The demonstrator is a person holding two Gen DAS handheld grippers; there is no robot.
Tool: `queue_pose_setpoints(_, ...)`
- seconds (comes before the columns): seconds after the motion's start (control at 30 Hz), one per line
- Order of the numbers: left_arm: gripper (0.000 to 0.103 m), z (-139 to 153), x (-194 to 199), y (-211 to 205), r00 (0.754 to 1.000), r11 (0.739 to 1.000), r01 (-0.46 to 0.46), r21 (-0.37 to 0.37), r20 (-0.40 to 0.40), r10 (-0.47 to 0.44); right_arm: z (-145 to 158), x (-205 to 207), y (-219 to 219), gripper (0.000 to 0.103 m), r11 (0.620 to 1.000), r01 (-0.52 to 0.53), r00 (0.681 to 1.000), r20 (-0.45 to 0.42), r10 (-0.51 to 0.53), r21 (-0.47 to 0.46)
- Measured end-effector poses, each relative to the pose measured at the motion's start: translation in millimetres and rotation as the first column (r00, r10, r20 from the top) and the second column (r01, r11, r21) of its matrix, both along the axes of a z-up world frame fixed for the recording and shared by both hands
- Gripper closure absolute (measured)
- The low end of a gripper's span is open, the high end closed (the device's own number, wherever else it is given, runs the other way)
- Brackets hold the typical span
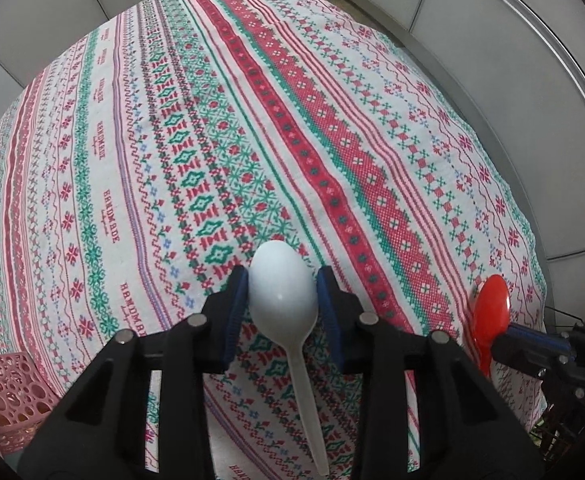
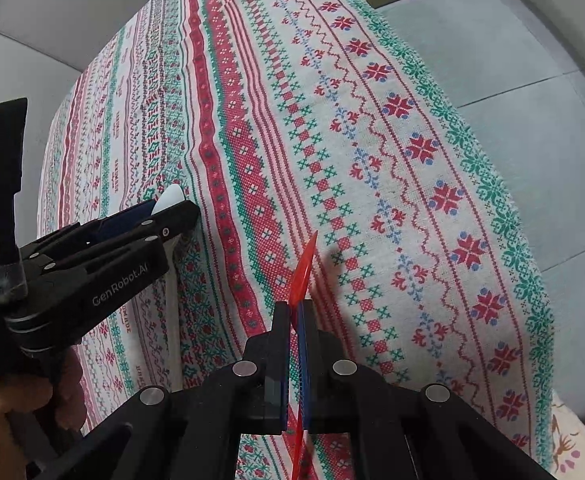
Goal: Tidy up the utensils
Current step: 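Carry both spoons upright over the pink caddy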
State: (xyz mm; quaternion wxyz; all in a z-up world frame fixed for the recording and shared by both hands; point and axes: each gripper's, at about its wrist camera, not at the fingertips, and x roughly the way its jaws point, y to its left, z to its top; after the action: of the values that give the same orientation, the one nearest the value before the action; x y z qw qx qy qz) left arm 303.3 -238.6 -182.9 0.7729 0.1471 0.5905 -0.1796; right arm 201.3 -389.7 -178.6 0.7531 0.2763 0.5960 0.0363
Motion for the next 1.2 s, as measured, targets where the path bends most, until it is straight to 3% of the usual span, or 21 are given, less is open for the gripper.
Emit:
queue_pose_setpoints(0.2, 0.066, 21, -15, 22, 0.998, 0.998, -0.023, -0.059, 0.058, 0.027, 11, -4, 1, 0.101, 1.0, 0.005, 1.0, 0.028, -0.005, -0.009)
queue_pose_setpoints(0.53, 0.066, 89, -58, 73, 0.973, 0.985, -0.017, -0.172, 0.224, 0.056, 51, -12, 21, 0.102, 1.0, -0.011, 0.99, 0.141, 0.014, -0.022)
queue_pose_setpoints(0.67, 0.066, 108, -80, 95, 0.961, 0.979, -0.018, -0.203, 0.267, 0.072, 55, -12, 26, 0.099, 0.99, -0.031, 0.991, 0.122, 0.049, -0.14)
queue_pose_setpoints(0.73, 0.066, 115, -92, 107, 0.958, 0.975, -0.016, -0.222, 0.276, 0.079, 50, -11, 20, 0.089, 0.984, -0.016, 0.995, 0.094, 0.033, -0.178)
queue_pose_setpoints(0.77, 0.066, 116, -98, 113, 0.957, 0.973, -0.017, -0.231, 0.277, 0.083, 47, -11, 17, 0.067, 0.982, -0.009, 0.996, 0.081, 0.025, -0.188)
queue_pose_setpoints(0.8, 0.066, 117, -102, 115, 0.957, 0.972, -0.017, -0.235, 0.277, 0.084, 43, -10, 15, 0.052, 0.982, -0.003, 0.997, 0.077, 0.018, -0.191)
queue_pose_setpoints(0.93, 0.066, 116, -115, 132, 0.958, 0.968, -0.022, -0.25, 0.273, 0.092, 27, -2, 17, 0.052, 0.976, -0.036, 0.999, 0.033, 0.044, -0.213)
queue_pose_setpoints(1.2, 0.066, 120, -120, 153, 0.959, 0.955, -0.041, -0.293, 0.255, 0.12, -8, 18, 32, 0.07, 0.951, -0.093, 0.995, -0.055, 0.08, -0.294)
